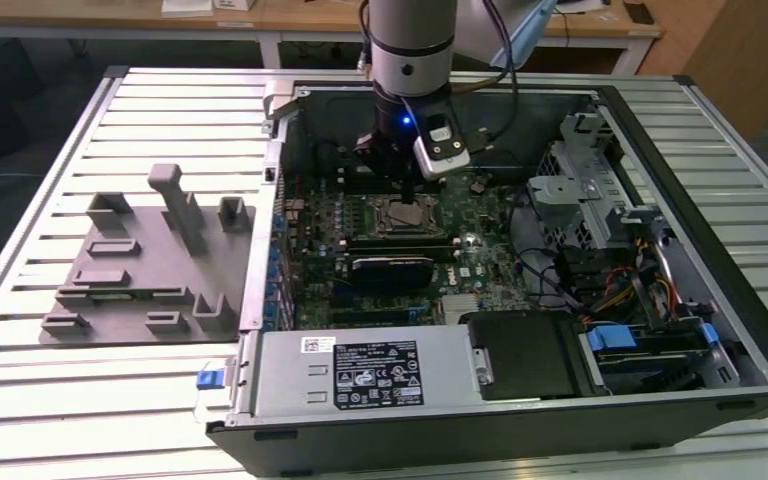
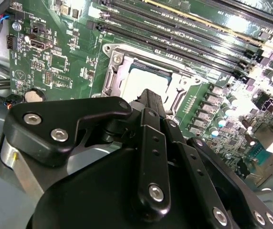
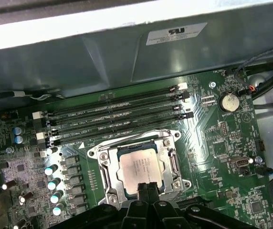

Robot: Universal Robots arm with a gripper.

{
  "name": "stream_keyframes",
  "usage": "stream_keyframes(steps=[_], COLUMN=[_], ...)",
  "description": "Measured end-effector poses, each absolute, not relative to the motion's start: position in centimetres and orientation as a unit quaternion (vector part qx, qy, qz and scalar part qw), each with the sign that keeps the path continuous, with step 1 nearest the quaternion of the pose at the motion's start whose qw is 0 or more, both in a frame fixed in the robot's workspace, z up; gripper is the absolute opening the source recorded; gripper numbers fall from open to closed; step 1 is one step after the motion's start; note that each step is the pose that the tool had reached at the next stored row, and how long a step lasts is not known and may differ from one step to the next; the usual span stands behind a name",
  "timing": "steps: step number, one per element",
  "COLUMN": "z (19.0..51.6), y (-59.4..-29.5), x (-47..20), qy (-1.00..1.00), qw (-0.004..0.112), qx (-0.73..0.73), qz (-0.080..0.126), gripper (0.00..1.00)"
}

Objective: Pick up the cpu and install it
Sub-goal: 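Install the second cpu locking lever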

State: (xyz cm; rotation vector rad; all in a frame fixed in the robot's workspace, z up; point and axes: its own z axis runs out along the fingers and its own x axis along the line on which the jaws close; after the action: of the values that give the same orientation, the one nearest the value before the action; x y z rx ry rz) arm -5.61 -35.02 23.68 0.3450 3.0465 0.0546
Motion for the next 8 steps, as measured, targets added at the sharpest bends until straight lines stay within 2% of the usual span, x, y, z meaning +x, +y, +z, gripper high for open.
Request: stream_keyframes(steps=[8], z=[23.68], y=[-35.44], x=[-5.61], qy=[0.993], qw=[0.038], qx=[0.112], qz=[0.018], gripper=[0.11])
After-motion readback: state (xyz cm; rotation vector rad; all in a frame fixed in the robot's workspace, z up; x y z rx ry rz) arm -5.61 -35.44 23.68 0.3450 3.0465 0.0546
